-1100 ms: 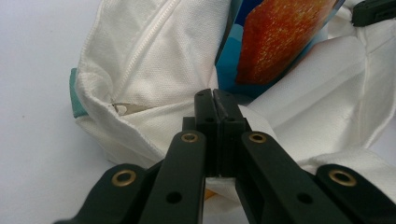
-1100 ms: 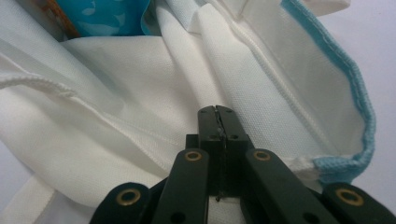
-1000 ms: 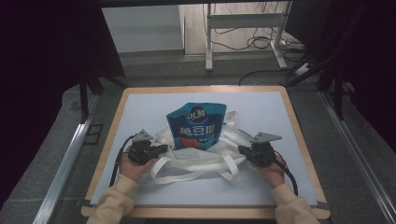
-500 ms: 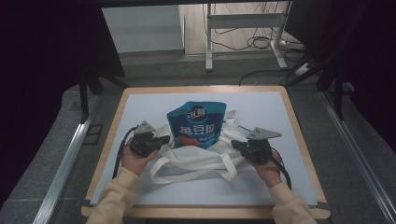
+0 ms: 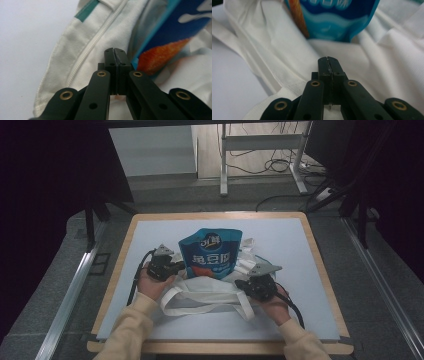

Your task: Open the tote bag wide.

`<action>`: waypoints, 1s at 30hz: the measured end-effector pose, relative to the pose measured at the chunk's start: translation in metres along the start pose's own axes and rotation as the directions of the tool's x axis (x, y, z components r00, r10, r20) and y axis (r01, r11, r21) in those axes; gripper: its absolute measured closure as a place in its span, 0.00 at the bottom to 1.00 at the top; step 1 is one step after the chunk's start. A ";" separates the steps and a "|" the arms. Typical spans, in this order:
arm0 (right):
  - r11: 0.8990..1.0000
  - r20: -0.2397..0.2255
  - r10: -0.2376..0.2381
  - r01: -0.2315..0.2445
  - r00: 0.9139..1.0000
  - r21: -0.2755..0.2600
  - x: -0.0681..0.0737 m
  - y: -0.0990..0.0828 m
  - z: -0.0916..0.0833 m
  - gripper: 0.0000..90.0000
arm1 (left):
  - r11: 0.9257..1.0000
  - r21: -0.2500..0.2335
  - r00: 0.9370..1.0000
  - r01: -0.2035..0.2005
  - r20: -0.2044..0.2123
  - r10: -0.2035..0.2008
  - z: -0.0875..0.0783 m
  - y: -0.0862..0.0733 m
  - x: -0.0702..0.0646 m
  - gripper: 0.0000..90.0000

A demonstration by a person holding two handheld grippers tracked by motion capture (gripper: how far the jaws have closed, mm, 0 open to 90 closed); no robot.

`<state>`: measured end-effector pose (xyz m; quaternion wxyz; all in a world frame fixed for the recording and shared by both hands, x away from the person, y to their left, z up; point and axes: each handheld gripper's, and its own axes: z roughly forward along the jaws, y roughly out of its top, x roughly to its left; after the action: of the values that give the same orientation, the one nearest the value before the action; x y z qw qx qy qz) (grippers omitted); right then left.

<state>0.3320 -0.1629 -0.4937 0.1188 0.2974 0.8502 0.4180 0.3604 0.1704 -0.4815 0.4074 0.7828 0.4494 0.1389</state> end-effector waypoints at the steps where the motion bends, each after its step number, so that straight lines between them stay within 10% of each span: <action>1: 1.000 -0.003 0.001 -0.001 1.000 0.009 0.001 -0.003 0.000 0.99 | 1.000 -0.003 1.000 0.008 -0.004 -0.008 0.002 0.001 0.001 1.00; 12: 0.994 -0.016 -0.055 0.057 0.998 0.098 0.017 -0.030 0.004 0.99 | 0.999 -0.010 0.999 0.050 -0.008 -0.050 0.017 0.007 0.008 1.00; 30: 0.995 -0.002 -0.063 0.063 0.998 0.083 0.020 -0.033 0.005 0.99 | 0.998 -0.050 0.999 0.040 0.016 -0.039 0.000 0.006 0.006 1.00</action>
<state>0.3048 -0.1633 -0.5211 0.1196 0.2749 0.8758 0.3782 0.3675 0.1737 -0.4778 0.4329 0.7644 0.4580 0.1361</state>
